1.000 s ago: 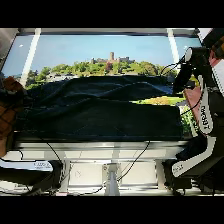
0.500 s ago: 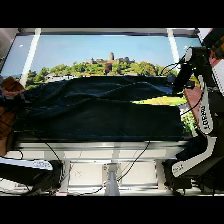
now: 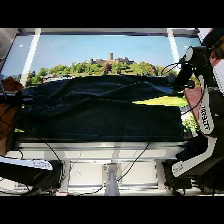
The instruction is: Fold the clothes and pants, and hang the long-sleeved shirts on hangers.
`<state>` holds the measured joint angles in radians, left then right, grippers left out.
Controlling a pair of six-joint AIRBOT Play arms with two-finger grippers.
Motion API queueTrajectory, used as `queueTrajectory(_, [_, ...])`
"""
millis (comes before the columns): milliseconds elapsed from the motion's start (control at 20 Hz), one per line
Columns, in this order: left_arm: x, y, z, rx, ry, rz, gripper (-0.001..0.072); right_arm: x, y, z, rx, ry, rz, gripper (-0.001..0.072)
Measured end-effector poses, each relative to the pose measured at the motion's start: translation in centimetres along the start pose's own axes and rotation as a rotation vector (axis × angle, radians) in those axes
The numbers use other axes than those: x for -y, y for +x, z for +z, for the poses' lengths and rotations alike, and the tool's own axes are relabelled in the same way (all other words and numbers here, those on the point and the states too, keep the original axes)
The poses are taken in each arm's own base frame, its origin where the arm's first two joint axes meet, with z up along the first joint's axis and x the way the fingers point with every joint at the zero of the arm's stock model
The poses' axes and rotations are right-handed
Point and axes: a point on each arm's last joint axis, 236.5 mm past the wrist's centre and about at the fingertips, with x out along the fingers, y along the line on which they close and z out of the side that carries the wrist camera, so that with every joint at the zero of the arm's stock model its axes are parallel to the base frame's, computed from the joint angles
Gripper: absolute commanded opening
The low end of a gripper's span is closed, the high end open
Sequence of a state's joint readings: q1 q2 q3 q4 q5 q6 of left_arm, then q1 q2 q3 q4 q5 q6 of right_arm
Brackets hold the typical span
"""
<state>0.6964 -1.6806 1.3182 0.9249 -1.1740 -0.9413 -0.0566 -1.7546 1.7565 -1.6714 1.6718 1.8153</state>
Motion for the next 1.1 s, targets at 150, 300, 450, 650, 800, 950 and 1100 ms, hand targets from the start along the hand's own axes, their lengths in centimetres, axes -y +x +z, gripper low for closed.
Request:
queueTrajectory(150, [-0.2,0.1,2.1,0.084,0.016,0.022,0.0059,-0.1,-1.0,0.5,0.054,0.002,0.007,0.002])
queueTrajectory(300, [-0.5,0.3,4.3,0.167,0.03,0.063,0.0059,0.2,-1.5,0.5,0.098,0.02,0.007,0.0019])
queueTrajectory(450, [-0.3,0.5,5.9,0.225,0.067,0.1,0.0059,0.5,-1.2,-0.2,0.132,0.037,0.009,0.0019])
queueTrajectory(650, [-0.1,0.8,7.1,0.261,0.113,0.141,0.0059,0.9,0.6,-1.8,0.176,0.072,0.02,0.0019])
queueTrajectory(800, [-0.7,0.7,7.1,0.257,0.144,0.179,0.0059,1.1,3.0,-3.2,0.192,0.099,0.026,0.0019])
queueTrajectory(950, [-2.0,0.0,6.8,0.239,0.166,0.239,0.0059,1.9,5.5,-4.6,0.177,0.117,0.016,0.0019])
queueTrajectory(1100, [-3.3,-1.2,6.6,0.235,0.168,0.292,0.0059,2.5,6.9,-4.5,0.198,0.142,0.024,0.002])
